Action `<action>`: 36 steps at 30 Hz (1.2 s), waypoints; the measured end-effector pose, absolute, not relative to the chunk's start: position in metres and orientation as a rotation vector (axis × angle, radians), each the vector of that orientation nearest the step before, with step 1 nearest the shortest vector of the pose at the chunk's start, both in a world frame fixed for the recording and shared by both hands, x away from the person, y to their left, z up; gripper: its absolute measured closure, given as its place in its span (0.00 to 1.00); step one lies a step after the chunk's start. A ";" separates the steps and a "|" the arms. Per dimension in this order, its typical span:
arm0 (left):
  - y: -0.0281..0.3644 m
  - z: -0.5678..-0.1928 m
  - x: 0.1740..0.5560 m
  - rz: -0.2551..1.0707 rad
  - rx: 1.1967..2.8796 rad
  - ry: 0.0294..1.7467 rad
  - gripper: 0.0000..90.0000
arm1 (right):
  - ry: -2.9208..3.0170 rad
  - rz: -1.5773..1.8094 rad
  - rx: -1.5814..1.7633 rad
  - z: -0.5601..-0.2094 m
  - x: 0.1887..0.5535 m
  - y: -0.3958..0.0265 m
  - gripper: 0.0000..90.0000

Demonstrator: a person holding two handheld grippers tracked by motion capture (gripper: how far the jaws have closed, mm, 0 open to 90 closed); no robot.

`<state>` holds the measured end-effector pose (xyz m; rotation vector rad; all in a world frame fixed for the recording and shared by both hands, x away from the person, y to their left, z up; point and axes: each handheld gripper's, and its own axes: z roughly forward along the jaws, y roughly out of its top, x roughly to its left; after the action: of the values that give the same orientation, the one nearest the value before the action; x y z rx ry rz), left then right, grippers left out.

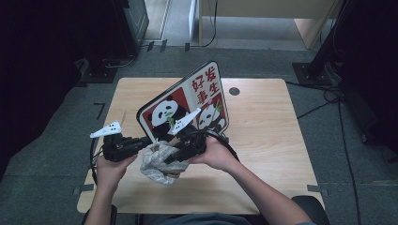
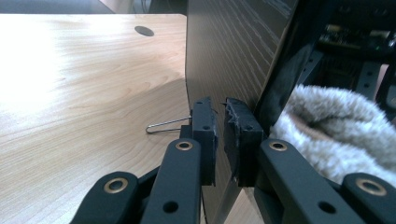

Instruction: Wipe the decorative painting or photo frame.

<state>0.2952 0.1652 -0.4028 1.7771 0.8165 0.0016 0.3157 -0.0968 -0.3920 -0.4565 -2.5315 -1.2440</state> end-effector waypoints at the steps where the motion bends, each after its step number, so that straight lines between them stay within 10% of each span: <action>1: 0.165 -0.403 0.295 0.001 1.777 0.816 0.92 | -2.532 -1.238 -0.463 -0.393 0.315 -0.097 0.75; 36: 0.166 -0.403 0.296 0.002 1.777 0.820 0.92 | -2.555 -1.169 -0.470 -0.420 0.305 -0.093 0.75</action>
<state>0.2958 0.1657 -0.4030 1.7771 0.8195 0.0021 0.3051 -0.0927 -0.4199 -0.4696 -2.5548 -1.1694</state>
